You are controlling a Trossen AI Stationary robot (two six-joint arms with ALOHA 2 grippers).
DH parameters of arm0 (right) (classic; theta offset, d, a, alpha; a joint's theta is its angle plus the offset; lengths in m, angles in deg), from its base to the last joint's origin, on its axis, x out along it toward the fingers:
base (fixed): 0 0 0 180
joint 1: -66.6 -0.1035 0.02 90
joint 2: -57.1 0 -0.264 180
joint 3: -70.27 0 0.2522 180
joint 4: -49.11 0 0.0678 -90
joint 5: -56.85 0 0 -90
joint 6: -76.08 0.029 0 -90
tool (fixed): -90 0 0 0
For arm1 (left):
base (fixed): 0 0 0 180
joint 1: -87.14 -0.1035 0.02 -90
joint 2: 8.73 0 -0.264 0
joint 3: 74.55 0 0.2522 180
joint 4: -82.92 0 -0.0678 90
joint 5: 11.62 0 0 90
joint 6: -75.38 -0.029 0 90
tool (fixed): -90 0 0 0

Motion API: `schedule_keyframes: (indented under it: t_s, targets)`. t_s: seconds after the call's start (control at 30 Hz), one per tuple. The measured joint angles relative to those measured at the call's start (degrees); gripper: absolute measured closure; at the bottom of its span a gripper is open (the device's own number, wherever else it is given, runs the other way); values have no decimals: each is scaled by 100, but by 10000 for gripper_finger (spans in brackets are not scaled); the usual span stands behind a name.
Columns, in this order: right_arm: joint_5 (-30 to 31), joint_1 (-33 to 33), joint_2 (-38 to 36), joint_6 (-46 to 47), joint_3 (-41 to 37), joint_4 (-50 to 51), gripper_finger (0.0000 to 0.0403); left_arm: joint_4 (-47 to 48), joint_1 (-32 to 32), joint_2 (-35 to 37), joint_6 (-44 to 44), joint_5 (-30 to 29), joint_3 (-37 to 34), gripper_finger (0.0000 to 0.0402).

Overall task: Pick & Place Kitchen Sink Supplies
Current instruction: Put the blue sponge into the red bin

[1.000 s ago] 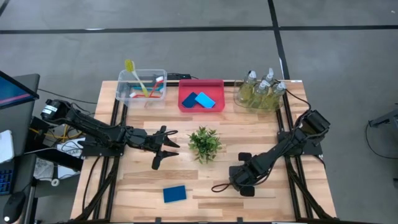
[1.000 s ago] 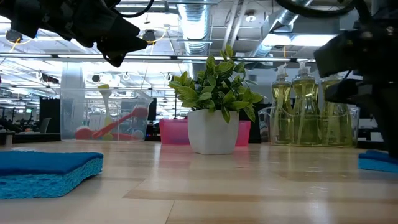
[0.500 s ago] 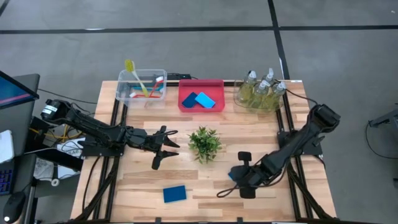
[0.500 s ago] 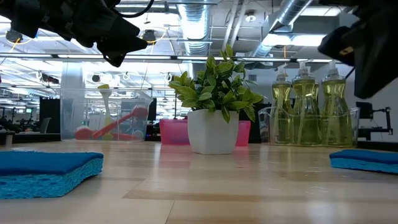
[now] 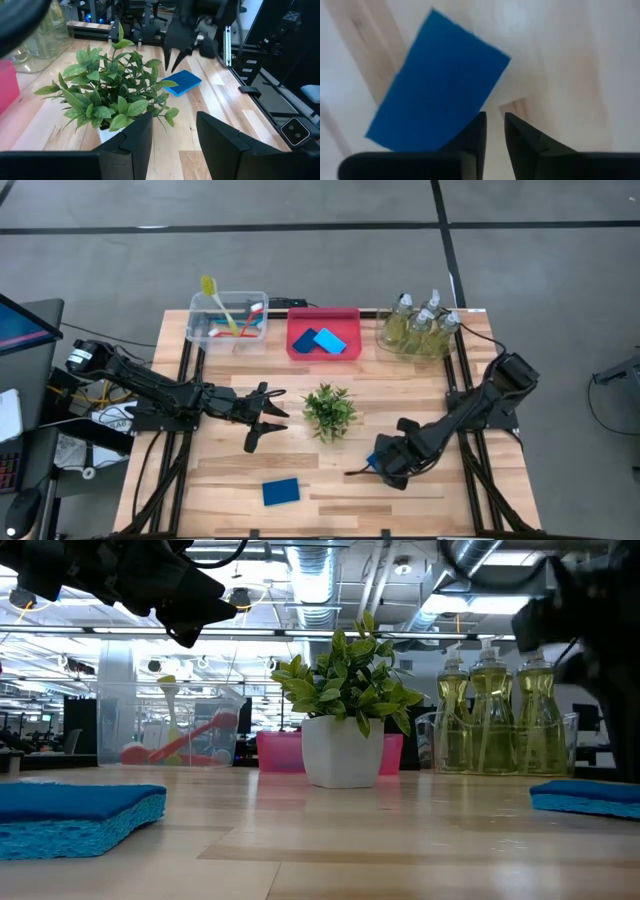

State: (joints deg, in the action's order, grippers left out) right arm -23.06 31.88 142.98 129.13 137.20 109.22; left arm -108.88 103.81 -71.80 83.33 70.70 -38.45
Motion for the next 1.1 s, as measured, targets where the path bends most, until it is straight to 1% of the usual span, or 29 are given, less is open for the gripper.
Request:
schedule_keyframes:
  t_s: [0.13,0.3,0.4,0.57,0.67,0.87,1.1]
  targets:
    - [-436,206,250,-202,-185,-365,339,0,1,0,0,0,0,247]
    - [-787,418,527,-481,-186,-520,339,0,2,0,0,0,0,247]
    - [-879,508,576,-541,-175,-510,339,-1,2,0,0,0,0,247]
    - [-878,555,409,-515,-191,-439,338,2,0,0,0,0,-1,247]
    - [-744,555,259,-505,-212,-377,332,0,2,0,2,0,-1,247]
    - [-406,560,-18,-350,-203,-261,297,0,2,0,0,0,-1,247]
    - [-392,549,-33,-347,-201,-353,236,1,0,0,0,-1,-1,247]
